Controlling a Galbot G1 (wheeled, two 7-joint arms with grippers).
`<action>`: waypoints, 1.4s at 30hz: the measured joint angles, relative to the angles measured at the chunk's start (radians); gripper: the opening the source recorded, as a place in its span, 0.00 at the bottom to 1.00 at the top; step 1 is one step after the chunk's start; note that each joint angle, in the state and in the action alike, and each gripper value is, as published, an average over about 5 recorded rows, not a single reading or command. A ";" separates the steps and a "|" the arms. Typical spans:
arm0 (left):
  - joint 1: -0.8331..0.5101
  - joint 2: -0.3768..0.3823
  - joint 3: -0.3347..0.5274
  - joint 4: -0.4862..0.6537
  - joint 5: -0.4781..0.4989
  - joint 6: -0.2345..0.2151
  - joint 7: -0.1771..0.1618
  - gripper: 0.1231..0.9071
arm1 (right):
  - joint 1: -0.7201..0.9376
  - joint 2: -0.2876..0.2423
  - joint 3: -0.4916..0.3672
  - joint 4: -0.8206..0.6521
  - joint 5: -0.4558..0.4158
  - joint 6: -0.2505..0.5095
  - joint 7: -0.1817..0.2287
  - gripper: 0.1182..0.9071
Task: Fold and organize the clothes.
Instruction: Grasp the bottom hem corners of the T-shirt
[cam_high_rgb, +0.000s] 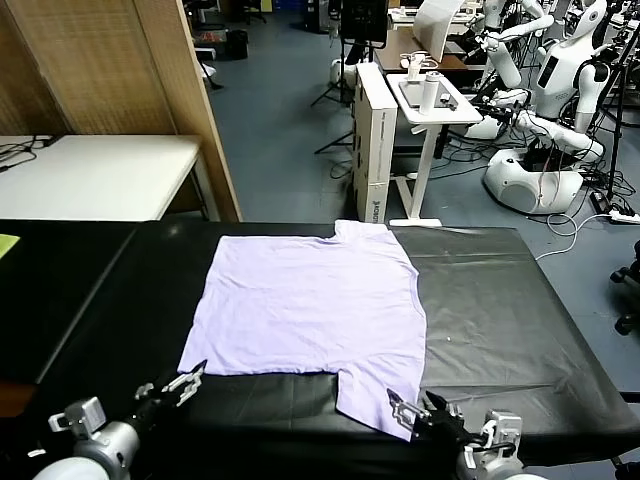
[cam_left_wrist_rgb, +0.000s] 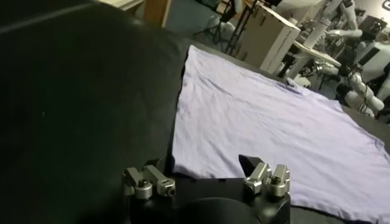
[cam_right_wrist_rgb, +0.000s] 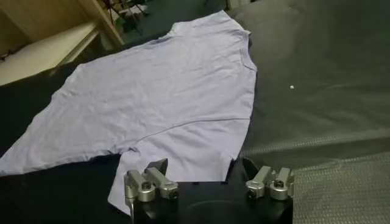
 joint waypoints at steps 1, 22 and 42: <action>0.000 -0.001 0.000 0.001 0.000 0.000 0.000 1.00 | -0.001 0.000 -0.001 0.000 -0.001 0.000 0.000 1.00; 0.002 -0.009 0.014 0.022 0.008 -0.015 0.003 0.40 | -0.004 0.006 -0.002 -0.018 -0.005 0.003 -0.001 0.44; 0.065 -0.023 0.006 -0.023 0.042 -0.029 -0.016 0.03 | -0.105 0.001 0.029 0.088 -0.070 -0.027 0.032 0.03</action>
